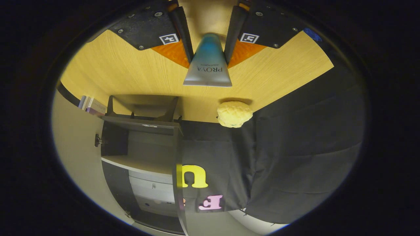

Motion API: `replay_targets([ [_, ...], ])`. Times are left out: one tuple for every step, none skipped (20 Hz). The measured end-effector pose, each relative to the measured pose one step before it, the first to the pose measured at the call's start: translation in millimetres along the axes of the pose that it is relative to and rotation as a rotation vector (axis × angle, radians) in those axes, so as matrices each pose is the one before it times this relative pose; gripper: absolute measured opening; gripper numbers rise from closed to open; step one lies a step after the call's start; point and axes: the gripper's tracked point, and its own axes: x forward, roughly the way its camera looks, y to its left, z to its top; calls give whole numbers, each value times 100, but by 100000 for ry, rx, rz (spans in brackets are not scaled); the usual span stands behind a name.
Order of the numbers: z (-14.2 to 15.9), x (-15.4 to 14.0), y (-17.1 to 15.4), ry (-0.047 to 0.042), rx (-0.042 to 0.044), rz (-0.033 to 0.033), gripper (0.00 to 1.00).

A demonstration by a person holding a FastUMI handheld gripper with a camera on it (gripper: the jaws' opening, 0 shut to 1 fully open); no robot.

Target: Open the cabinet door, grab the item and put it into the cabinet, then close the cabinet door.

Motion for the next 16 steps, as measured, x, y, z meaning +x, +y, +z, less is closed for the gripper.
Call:
replay_targets([
  [409, -55, -232, -364, 31, -270, 53],
  [513, 82, -218, -561, 460, -19, 53],
  [721, 47, -261, -641, 419, -91, 53],
  [714, 36, -234, -717, 113, 34, 53],
  [898, -97, -253, -817, 179, 165, 53],
  [1071, -253, -239, -1150, 390, 25, 53],
  [1226, -219, -403, -1173, 211, -117, 53],
  [1194, -88, -504, -1109, 36, -160, 53],
  [1274, -129, -596, -977, -71, 24, 53],
  [1184, -100, -544, -1126, 256, 258, 53],
  [1380, -58, -673, -1088, -243, -253, 53],
  [1331, 105, -901, -1095, -443, -599, 53],
  [1277, -40, -668, -764, -263, -365, 53],
  [1197, 20, -479, -971, -475, 308, 53],
  [1336, 0, -485, -1667, -951, 51, 53],
  [1285, 118, -550, -1555, -1358, -382, 53],
])
